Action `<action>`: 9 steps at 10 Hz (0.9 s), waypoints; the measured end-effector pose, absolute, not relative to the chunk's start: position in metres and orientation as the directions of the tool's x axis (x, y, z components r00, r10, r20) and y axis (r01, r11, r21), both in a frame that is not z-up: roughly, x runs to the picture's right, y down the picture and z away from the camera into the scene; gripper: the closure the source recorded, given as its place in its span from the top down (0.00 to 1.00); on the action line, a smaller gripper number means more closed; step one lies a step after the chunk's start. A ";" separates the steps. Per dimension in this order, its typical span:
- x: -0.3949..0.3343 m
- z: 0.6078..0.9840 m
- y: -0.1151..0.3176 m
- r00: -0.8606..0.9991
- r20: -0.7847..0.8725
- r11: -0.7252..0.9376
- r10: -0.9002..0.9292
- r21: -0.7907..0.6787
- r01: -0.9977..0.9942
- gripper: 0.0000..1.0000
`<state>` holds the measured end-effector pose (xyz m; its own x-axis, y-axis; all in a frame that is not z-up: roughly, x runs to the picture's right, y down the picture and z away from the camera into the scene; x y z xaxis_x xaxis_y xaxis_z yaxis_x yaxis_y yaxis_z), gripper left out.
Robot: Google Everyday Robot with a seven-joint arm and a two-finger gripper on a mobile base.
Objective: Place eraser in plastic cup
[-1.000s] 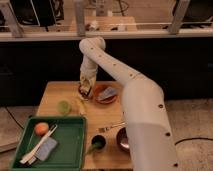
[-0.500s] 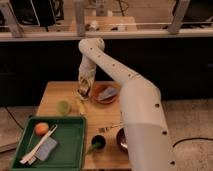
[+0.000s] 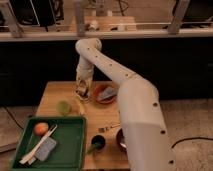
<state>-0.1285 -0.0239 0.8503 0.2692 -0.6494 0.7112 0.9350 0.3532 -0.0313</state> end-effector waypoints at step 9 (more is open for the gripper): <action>-0.145 0.805 -0.024 0.162 0.693 0.243 -0.702 0.019 0.970 0.00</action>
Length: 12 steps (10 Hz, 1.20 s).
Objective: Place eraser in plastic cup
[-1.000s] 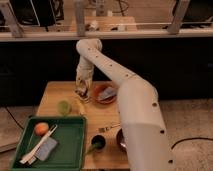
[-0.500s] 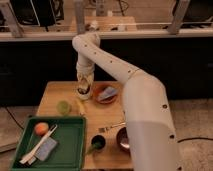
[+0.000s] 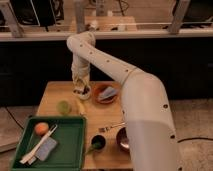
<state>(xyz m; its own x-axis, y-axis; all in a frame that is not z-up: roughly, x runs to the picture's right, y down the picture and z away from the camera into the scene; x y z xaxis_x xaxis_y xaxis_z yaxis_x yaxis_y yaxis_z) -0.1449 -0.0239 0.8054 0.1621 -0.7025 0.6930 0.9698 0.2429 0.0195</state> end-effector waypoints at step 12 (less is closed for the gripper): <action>-0.248 0.795 0.050 -0.136 0.778 0.039 -0.614 0.202 0.979 0.00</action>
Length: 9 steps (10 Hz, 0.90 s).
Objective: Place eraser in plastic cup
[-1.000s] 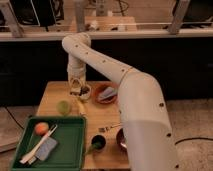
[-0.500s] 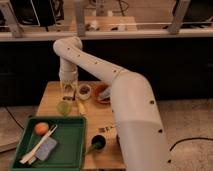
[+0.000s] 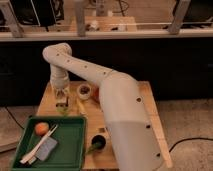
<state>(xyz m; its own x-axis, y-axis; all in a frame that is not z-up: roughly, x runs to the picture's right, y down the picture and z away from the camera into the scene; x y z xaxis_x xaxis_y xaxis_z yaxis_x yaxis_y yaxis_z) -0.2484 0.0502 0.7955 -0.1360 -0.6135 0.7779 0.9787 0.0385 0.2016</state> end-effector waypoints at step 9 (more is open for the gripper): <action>-0.258 0.810 0.090 -0.113 0.800 0.008 -0.589 0.146 0.989 0.00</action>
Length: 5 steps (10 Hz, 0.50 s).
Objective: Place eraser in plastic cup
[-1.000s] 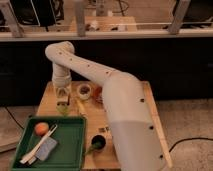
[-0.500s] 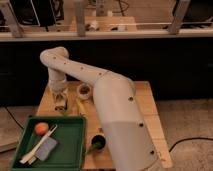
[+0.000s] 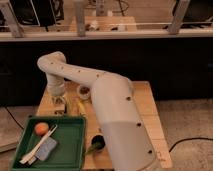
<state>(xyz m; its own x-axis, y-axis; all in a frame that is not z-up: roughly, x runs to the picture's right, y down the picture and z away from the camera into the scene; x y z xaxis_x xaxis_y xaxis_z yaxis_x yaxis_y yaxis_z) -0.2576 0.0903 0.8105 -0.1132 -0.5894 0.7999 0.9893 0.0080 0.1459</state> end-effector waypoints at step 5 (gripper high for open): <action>-0.257 0.817 0.098 -0.098 0.799 0.028 -0.594 0.142 0.989 0.03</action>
